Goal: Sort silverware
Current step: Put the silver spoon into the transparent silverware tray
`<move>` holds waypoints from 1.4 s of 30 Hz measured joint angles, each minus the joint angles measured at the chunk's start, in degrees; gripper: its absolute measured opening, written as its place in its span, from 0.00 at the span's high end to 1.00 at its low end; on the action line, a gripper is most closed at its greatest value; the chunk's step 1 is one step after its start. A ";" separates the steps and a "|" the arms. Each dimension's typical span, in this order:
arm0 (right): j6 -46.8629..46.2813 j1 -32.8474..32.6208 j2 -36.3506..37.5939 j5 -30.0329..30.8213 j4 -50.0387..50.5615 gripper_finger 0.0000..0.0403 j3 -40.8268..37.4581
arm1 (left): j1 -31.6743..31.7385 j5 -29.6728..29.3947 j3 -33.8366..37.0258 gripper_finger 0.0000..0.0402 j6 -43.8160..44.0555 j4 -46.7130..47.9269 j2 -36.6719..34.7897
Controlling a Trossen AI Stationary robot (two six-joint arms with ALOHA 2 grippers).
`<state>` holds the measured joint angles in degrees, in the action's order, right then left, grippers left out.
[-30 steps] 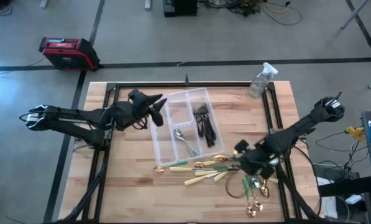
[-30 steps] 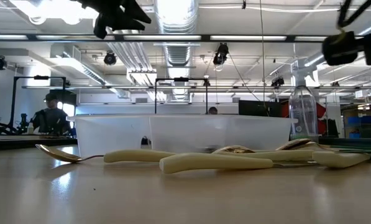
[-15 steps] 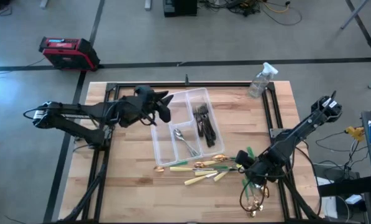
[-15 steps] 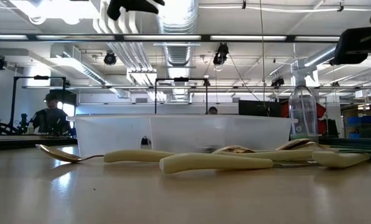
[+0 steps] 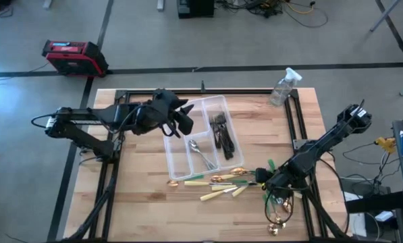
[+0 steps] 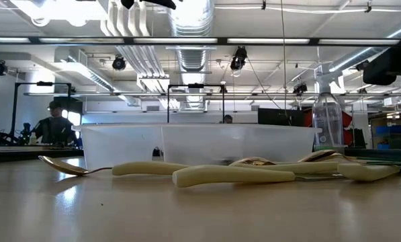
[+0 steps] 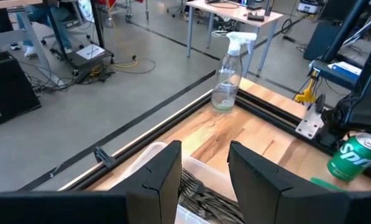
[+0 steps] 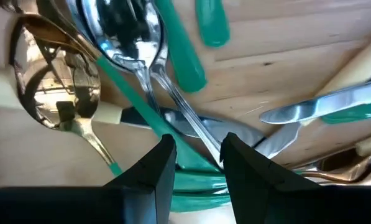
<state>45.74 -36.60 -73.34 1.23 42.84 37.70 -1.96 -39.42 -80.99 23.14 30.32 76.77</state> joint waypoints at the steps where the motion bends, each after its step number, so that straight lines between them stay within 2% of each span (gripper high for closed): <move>1: -0.94 0.00 0.00 -0.09 -0.18 0.72 0.14 | 0.02 -0.02 0.01 0.70 -0.10 0.28 0.03; 10: -2.28 -0.02 -1.22 -4.41 -3.98 0.68 -0.32 | -1.31 -0.02 0.42 0.70 -0.04 0.21 0.03; 20: -8.12 0.02 -10.30 -4.48 -7.13 0.69 0.52 | -0.46 -0.29 0.10 0.70 -7.98 0.22 -0.29; 29: -9.27 0.88 -11.52 -4.45 -8.10 0.79 2.22 | 0.50 -0.43 0.02 0.70 -11.17 0.54 -1.17; 34: -19.57 1.40 -11.85 -4.19 -8.53 0.97 2.35 | 1.13 -0.51 0.02 0.70 -14.21 0.65 -1.89; 38: -28.30 1.37 -10.62 -2.82 -8.45 0.98 2.25 | 3.44 -0.46 0.02 0.70 -15.71 0.69 -2.14; 42: -33.15 1.40 -7.50 -1.43 -8.30 0.99 2.95 | 7.14 -0.10 0.02 0.70 -15.73 0.67 -2.23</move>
<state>12.58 -35.20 -80.84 -0.21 34.54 40.65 5.18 -39.52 -80.97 7.41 30.99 74.54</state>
